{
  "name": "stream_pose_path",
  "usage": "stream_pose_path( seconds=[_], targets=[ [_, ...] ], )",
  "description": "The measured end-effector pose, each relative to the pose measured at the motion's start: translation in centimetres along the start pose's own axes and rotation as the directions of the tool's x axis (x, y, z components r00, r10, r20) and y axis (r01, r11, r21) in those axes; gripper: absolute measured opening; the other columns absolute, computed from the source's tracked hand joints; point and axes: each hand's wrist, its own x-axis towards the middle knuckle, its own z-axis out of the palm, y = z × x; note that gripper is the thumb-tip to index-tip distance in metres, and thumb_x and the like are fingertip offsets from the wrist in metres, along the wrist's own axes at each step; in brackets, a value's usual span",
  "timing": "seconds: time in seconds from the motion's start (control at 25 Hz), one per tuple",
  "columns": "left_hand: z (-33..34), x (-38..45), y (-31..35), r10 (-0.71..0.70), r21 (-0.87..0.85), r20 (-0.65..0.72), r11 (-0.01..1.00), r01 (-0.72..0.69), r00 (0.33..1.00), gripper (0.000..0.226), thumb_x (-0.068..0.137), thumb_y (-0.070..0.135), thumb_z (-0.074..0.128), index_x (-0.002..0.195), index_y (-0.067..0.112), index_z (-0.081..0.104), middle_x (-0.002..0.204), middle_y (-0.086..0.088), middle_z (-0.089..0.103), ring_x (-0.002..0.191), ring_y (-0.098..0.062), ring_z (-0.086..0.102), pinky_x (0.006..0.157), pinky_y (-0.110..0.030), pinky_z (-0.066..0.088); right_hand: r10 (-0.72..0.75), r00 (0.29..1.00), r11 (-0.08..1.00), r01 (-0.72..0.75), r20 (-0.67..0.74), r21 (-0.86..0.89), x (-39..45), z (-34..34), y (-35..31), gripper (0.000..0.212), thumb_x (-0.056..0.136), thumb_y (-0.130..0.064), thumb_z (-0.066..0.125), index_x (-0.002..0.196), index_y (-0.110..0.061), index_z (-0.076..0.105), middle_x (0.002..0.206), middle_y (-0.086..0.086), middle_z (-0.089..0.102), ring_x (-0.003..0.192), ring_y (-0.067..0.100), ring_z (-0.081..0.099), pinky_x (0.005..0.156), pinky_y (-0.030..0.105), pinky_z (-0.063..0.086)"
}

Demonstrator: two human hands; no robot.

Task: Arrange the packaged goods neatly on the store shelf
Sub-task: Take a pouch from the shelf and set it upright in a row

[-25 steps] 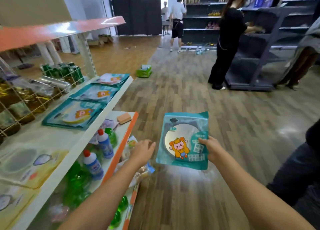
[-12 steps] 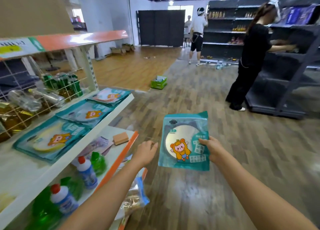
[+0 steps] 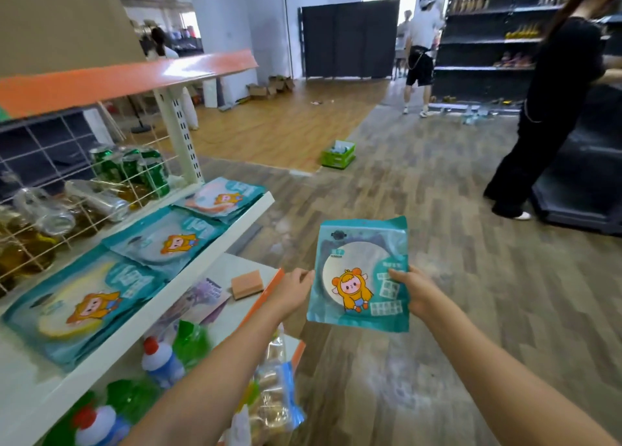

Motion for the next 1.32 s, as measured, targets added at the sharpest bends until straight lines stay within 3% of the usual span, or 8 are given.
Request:
stream_pose_path(
  seconds=[0.24,0.4,0.6,0.76,0.96,1.04,1.16,1.32],
  targets=[
    [-3.7,8.1,2.8,-0.143,-0.517,0.013,0.846,0.129,0.99,0.035,0.095,0.027,0.054,0.124,0.007,0.052,0.124,-0.014,0.061,0.104,-0.029,0.062,0.084,-0.039,0.054,-0.031,0.996,0.999,0.033,0.079,-0.024,6.5,4.4,-6.5,0.003,0.093,-0.003,0.052,0.092,-0.004,0.054,0.08,0.01,0.064,0.069,0.024,0.062,0.061,0.039,0.051],
    [-8.1,10.8,3.0,-0.147,-0.631,-0.005,0.768,0.111,0.989,0.029,0.098,0.011,0.047,0.123,-0.003,0.05,0.106,-0.016,0.063,0.074,-0.018,0.06,0.045,-0.016,0.049,-0.051,0.978,0.996,0.066,0.204,-0.065,10.4,8.8,-10.6,0.005,0.092,-0.002,0.052,0.091,-0.005,0.055,0.068,0.008,0.067,0.061,0.022,0.064,0.061,0.037,0.052],
    [-11.7,13.1,0.7,-0.226,-0.742,-0.097,0.665,0.081,0.969,0.018,0.097,0.009,0.049,0.111,0.001,0.058,0.122,-0.022,0.061,0.093,-0.027,0.061,0.083,-0.04,0.052,0.013,0.916,0.989,0.048,0.401,-0.143,14.5,14.5,-13.5,0.004,0.093,-0.004,0.05,0.097,-0.004,0.052,0.083,0.011,0.063,0.073,0.025,0.062,0.064,0.04,0.051],
    [-14.7,13.7,-1.1,-0.342,-0.814,-0.208,0.58,0.032,0.916,0.011,0.097,0.005,0.048,0.101,0.001,0.057,0.118,-0.026,0.06,0.086,-0.027,0.061,0.08,-0.041,0.051,0.072,0.832,0.976,0.054,0.55,-0.21,18.2,20.1,-14.9,0.012,0.094,-0.009,0.052,0.105,-0.003,0.053,0.091,0.012,0.063,0.08,0.025,0.062,0.071,0.039,0.051],
    [-17.9,12.1,-3.8,-0.518,-0.823,-0.327,0.567,0.032,0.79,0.024,0.097,0.005,0.048,0.117,-0.006,0.055,0.089,-0.009,0.064,0.078,-0.021,0.061,0.071,-0.033,0.054,0.09,0.724,0.919,0.205,0.684,-0.337,20.5,27.5,-16.3,0.015,0.097,-0.015,0.047,0.107,-0.007,0.055,0.088,0.006,0.063,0.073,0.018,0.059,0.065,0.029,0.052],
    [-19.0,10.8,-4.8,-0.598,-0.853,-0.342,0.52,0.027,0.725,0.023,0.096,0.007,0.049,0.117,-0.001,0.056,0.087,-0.008,0.064,0.075,-0.021,0.062,0.067,-0.034,0.055,0.078,0.675,0.897,0.273,0.734,-0.347,20.6,30.2,-16.6,0.012,0.097,-0.014,0.049,0.104,-0.007,0.056,0.091,0.008,0.062,0.074,0.019,0.059,0.074,0.033,0.052],
    [-19.8,8.6,-7.1,-0.71,-0.88,-0.376,0.475,0.012,0.595,0.018,0.096,0.007,0.049,0.112,0.003,0.056,0.089,-0.01,0.065,0.075,-0.025,0.063,0.06,-0.033,0.058,0.033,0.612,0.823,0.432,0.79,-0.369,20.1,34.3,-15.9,0.007,0.098,-0.013,0.048,0.098,-0.012,0.055,0.092,0.007,0.06,0.069,0.015,0.056,0.062,0.024,0.048],
    [-19.8,5.8,-9.6,-0.823,-0.9,-0.381,0.434,0.034,0.421,0.025,0.096,0.005,0.049,0.117,-0.006,0.056,0.106,-0.019,0.062,0.096,-0.031,0.06,0.083,-0.043,0.05,-0.108,0.444,0.416,0.833,0.89,-0.365,20.0,38.7,-13.7,0.019,0.095,-0.012,0.047,0.102,-0.011,0.065,0.106,0.013,0.066,0.086,0.024,0.06,0.07,0.027,0.041]
  ],
)
